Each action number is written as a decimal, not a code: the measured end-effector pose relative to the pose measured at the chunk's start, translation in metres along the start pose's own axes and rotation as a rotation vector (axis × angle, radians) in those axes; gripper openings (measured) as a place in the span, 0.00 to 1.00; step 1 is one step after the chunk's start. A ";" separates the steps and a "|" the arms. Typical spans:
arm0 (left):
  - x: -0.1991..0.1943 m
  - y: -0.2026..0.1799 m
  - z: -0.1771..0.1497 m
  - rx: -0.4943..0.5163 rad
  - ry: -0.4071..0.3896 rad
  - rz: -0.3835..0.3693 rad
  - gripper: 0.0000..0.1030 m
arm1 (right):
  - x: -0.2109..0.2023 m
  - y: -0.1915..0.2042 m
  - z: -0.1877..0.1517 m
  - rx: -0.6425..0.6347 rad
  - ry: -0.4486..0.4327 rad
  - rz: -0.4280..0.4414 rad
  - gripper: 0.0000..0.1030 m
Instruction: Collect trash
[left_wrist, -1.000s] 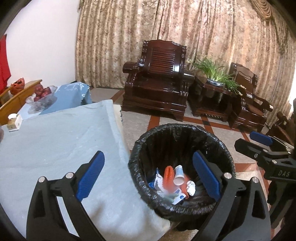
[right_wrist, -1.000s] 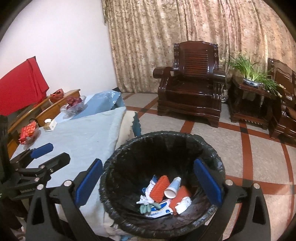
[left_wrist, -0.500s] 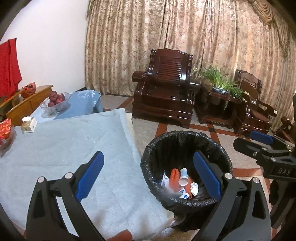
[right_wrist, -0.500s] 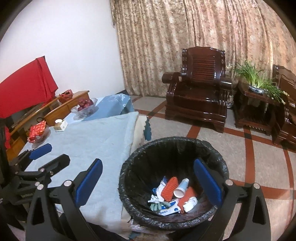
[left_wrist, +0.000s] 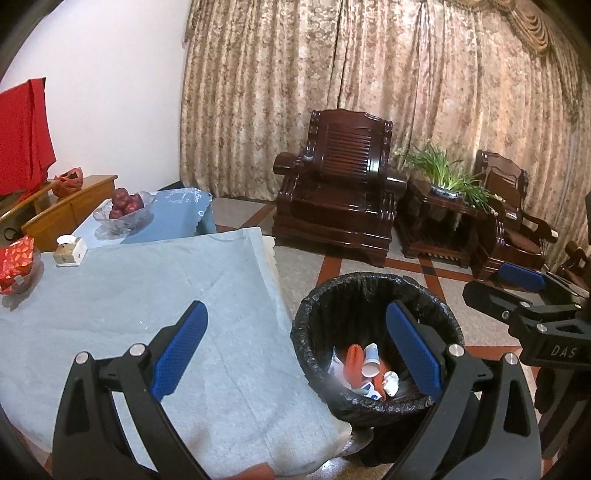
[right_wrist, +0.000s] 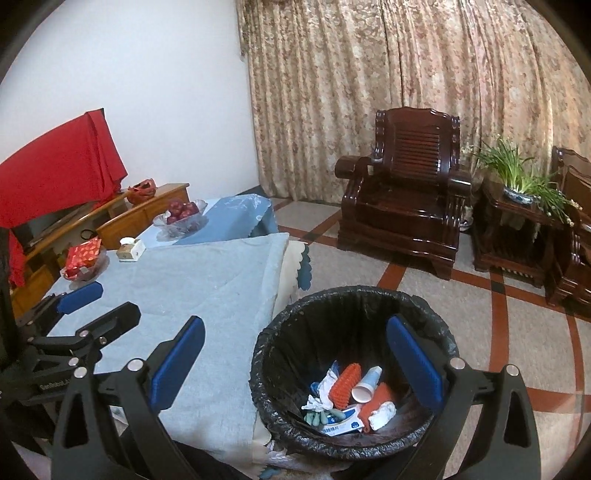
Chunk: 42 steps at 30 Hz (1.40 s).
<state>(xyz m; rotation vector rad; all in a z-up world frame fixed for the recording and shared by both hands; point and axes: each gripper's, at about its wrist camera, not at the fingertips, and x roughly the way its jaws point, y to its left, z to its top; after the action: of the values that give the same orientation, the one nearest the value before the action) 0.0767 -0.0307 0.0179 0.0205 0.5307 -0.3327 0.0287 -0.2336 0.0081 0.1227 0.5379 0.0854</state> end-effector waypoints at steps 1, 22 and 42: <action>-0.001 0.000 0.000 -0.001 -0.001 0.000 0.92 | 0.000 0.001 0.001 -0.001 -0.001 0.000 0.94; -0.003 0.003 0.001 -0.003 -0.010 0.004 0.92 | -0.001 0.003 0.002 -0.006 -0.008 0.002 0.94; -0.003 0.002 0.000 -0.002 -0.010 0.004 0.92 | 0.000 0.005 0.000 -0.006 -0.008 0.001 0.94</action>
<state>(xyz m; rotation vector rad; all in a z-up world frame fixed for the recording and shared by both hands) 0.0749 -0.0274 0.0194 0.0181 0.5212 -0.3281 0.0284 -0.2290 0.0089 0.1177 0.5298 0.0870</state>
